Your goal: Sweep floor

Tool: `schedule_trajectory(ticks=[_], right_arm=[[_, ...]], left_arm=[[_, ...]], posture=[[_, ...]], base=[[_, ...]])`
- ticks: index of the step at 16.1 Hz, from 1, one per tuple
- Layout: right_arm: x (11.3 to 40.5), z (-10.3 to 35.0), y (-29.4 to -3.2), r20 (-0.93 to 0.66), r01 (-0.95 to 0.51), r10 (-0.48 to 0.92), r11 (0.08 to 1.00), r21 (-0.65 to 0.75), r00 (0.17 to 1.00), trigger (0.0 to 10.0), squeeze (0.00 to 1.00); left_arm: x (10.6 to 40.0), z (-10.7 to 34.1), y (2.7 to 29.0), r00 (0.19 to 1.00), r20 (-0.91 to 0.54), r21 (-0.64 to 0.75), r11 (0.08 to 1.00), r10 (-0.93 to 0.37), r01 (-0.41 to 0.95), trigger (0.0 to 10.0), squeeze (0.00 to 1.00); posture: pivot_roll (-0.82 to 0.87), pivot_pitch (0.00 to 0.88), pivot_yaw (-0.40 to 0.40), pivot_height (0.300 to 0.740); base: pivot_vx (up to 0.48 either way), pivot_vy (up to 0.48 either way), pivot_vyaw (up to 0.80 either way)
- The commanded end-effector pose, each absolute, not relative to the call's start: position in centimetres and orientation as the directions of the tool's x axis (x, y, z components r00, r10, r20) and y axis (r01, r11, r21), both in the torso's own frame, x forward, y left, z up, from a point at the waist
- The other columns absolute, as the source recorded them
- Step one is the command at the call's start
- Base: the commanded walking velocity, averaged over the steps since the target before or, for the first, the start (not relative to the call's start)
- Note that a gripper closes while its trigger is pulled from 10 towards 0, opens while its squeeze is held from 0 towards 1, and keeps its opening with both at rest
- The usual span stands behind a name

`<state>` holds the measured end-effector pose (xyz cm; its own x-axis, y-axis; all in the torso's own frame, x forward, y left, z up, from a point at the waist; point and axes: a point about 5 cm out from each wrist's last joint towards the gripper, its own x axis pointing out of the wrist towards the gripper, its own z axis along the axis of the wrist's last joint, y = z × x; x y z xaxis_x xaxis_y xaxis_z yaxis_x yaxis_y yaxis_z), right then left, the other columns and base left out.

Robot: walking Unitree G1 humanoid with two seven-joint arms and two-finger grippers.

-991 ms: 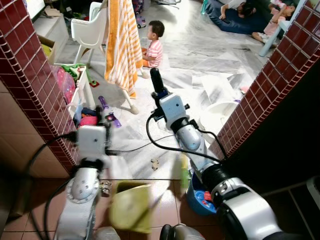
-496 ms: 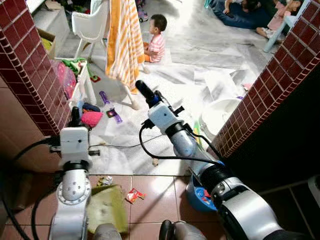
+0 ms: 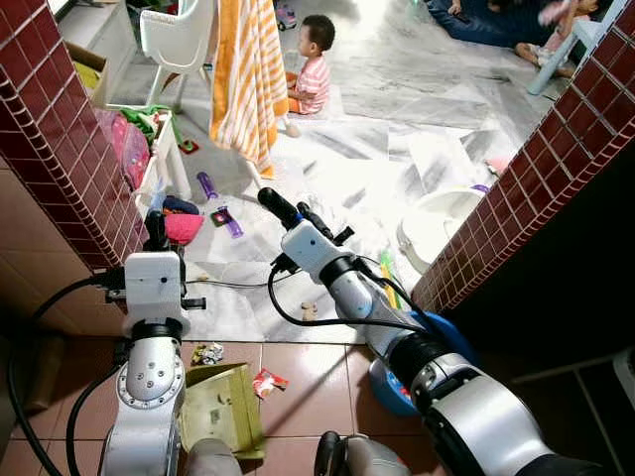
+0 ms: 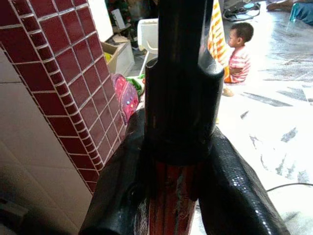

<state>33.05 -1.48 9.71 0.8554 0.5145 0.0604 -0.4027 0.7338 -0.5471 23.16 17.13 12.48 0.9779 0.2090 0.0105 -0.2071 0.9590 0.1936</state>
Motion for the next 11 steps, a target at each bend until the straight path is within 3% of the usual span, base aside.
schedule_trajectory(ticks=[1,2,5,11], right_arm=[[33.0,9.0,-0.2,-0.087,-0.562,0.558,0.792,-0.238,0.825,10.0,0.00],[33.0,9.1,0.1,-0.085,-0.586,0.580,0.801,-0.124,0.810,10.0,0.00],[33.0,9.7,0.2,-0.049,-0.606,0.605,0.795,0.002,0.794,10.0,0.00],[33.8,11.4,-2.4,-0.009,-0.667,0.668,0.743,0.052,0.744,10.0,0.00]], left_arm=[[23.6,13.7,17.0,0.980,0.058,0.180,0.963,0.193,-0.200,10.0,0.00],[23.7,13.6,16.9,0.980,0.058,0.176,0.964,0.189,-0.197,10.0,0.00],[24.1,13.5,16.8,0.981,0.060,0.172,0.966,0.185,-0.193,10.0,0.00],[25.0,13.4,16.3,0.983,0.065,0.153,0.971,0.173,-0.181,10.0,0.00]], posture=[[0.19,0.093,-0.116,0.740],[0.19,0.087,-0.119,0.740],[0.17,0.075,-0.121,0.740],[0.13,0.048,-0.123,0.740]], base=[[0.000,0.000,0.00],[0.000,0.000,0.00],[0.000,0.000,0.00],[0.000,0.000,0.00]])
